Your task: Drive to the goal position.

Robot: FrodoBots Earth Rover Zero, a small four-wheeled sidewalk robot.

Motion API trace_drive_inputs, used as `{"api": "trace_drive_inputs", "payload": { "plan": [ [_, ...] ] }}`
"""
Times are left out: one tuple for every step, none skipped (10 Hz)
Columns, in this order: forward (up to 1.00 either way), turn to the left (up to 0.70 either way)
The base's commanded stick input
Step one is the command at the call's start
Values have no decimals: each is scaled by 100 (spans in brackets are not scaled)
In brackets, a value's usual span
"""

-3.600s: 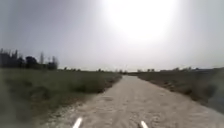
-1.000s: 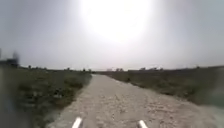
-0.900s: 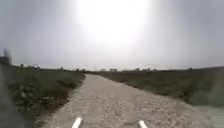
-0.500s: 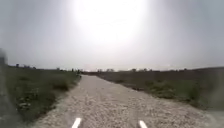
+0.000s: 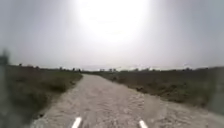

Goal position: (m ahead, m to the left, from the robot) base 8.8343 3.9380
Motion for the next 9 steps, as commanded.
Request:
{"api": "trace_drive_inputs", "payload": {
  "plan": [
    [70, 14],
    [70, 22],
    [70, 0],
    [70, 0],
    [70, 0],
    [70, 0],
    [70, 0],
    [70, 0],
    [70, 0]
  ]
}}
